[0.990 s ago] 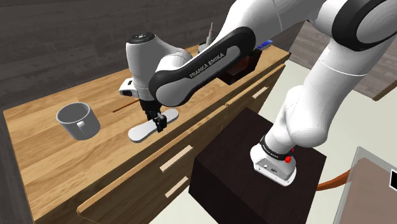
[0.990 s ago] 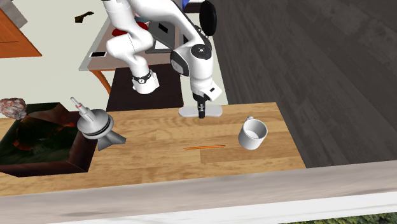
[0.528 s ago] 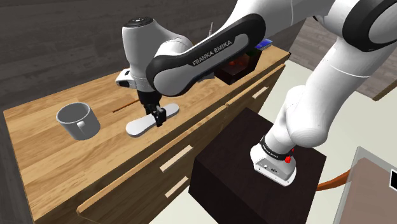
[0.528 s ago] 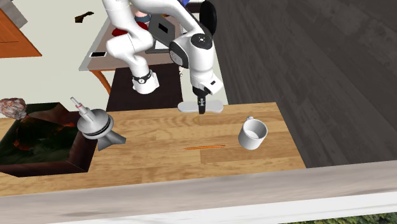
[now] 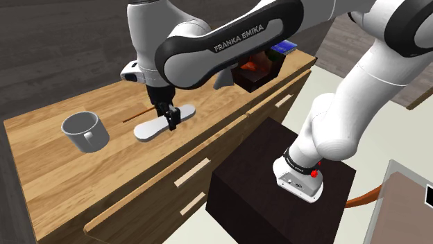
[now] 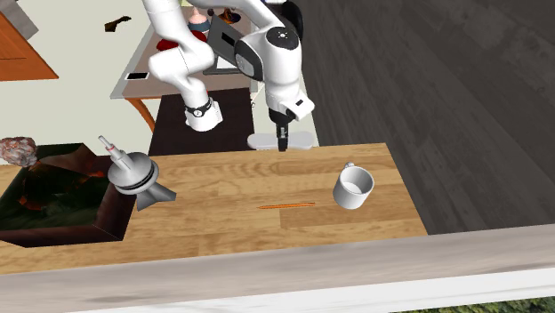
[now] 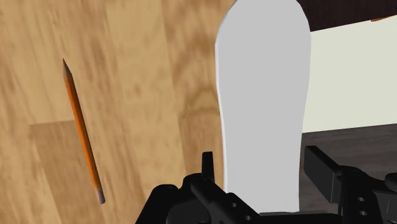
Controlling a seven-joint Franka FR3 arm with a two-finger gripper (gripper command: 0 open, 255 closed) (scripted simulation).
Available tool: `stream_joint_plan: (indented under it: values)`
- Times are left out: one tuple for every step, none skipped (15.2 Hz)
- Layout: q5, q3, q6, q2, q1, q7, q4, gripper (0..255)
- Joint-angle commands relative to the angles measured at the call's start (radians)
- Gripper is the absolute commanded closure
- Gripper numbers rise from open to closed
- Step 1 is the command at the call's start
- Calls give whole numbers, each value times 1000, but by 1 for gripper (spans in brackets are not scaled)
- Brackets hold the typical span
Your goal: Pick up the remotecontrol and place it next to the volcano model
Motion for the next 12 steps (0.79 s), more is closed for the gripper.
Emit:
stream_joint_plan:
  values:
    - [3,-1,-25,-12,-1,-3,13,255]
    - [4,-2,-38,-17,-1,-3,22,255]
    - [5,-2,-51,-21,-1,-4,31,255]
    - [6,-2,-65,-25,-1,-4,40,255]
    - [7,-3,-78,-29,-1,-5,50,255]
    - [8,-3,-91,-33,-2,-5,59,255]
    - [8,-3,-104,-36,-2,-6,69,255]
    - [9,-4,-118,-39,-2,-6,79,255]
    - [10,-4,-131,-42,-2,-6,89,255]
    - [10,-5,-144,-45,-2,-7,100,255]
    - [10,-5,-157,-48,-3,-7,111,255]
    - [11,-5,-171,-50,-3,-7,122,255]
